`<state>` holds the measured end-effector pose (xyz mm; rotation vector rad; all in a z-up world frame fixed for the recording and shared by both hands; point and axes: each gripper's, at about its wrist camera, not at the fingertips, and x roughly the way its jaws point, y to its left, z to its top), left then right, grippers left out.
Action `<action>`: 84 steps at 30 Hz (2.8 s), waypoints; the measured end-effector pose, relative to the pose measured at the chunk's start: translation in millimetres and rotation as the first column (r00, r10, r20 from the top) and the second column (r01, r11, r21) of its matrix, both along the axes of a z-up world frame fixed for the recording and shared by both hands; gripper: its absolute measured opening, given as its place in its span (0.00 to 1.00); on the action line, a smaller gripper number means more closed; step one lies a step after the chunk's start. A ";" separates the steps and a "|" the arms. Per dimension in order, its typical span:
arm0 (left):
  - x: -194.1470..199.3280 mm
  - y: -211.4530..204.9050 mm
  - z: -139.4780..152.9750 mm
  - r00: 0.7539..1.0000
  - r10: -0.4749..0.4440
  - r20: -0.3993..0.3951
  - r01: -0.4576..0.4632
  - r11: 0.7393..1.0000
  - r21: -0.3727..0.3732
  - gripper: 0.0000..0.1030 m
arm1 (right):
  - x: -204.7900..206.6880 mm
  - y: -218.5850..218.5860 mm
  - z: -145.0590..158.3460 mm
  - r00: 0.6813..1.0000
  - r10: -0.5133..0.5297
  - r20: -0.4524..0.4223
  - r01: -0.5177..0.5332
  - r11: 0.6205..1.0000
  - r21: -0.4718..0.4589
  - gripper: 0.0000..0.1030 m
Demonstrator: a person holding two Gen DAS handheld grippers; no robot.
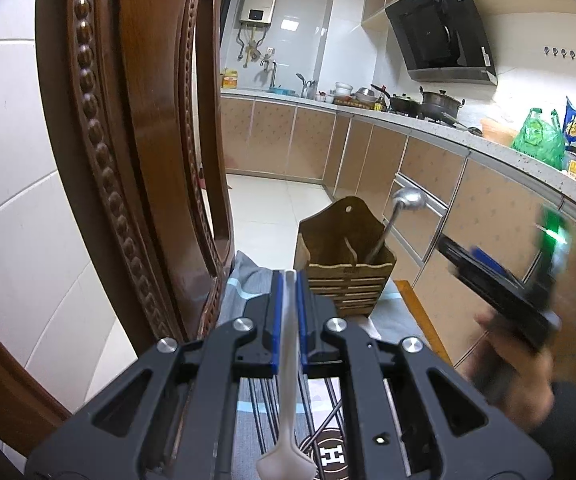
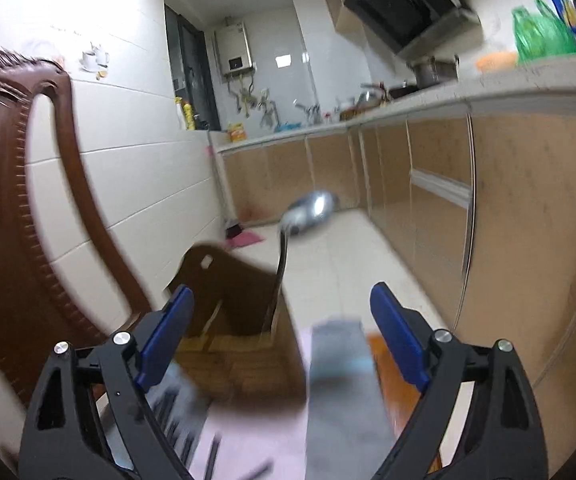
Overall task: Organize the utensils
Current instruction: 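Carry the silver spoon into the wooden holder with the right tool and open, then lower the white spoon into the wooden holder with the left tool and open, then grasp the metal serrated utensil on the cloth with the right tool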
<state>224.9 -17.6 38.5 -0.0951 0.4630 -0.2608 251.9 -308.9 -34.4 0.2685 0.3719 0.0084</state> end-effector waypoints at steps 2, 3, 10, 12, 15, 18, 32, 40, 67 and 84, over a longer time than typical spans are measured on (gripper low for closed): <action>3.2 -2.3 -2.6 1.000 -0.010 -0.008 0.010 1.000 -0.003 0.06 | -36.2 -4.1 -8.7 1.000 0.022 0.016 -0.022 0.999 0.036 0.86; 7.6 -4.5 -2.5 1.000 -0.013 -0.014 0.013 1.000 -0.009 0.06 | -49.0 -6.7 -13.2 1.000 0.008 0.002 -0.008 0.998 0.057 0.87; 57.1 -25.3 24.1 0.999 -0.032 0.001 0.032 0.995 -0.093 0.06 | -56.6 -18.8 -10.3 0.997 0.077 0.005 -0.077 0.986 0.145 0.87; 78.2 -35.3 39.9 0.999 -0.026 0.037 0.030 0.993 -0.112 0.06 | -52.1 -25.7 -15.0 0.998 0.070 -0.005 -0.068 0.983 0.171 0.87; 107.7 -50.9 56.2 0.994 0.008 0.105 0.004 0.993 -0.114 0.06 | -49.3 -35.5 -21.1 0.998 0.062 -0.016 -0.058 0.977 0.203 0.87; 129.2 -61.8 60.2 0.985 0.059 0.161 -0.038 0.990 -0.134 0.06 | -45.4 -46.7 -20.8 0.999 0.052 -0.005 -0.050 0.972 0.228 0.87; 206.8 -112.9 5.0 0.946 0.196 0.258 -0.155 0.973 -0.172 0.06 | -47.1 -78.1 -25.3 0.999 0.035 -0.009 -0.030 0.952 0.305 0.87; 177.3 -116.1 -14.6 0.941 0.216 0.261 -0.184 0.973 -0.142 0.89 | -45.4 -79.1 -24.6 0.999 0.047 -0.017 -0.040 0.950 0.309 0.87; -88.1 -42.8 -65.5 0.997 0.061 -0.047 -0.053 0.987 0.152 0.96 | -149.1 4.1 -23.4 0.963 0.092 -0.253 -0.092 0.996 0.009 0.87; -76.8 -36.2 -69.2 0.994 0.030 -0.105 -0.019 0.994 0.109 0.96 | -131.0 12.7 -30.9 0.960 0.085 -0.268 -0.089 0.996 -0.004 0.87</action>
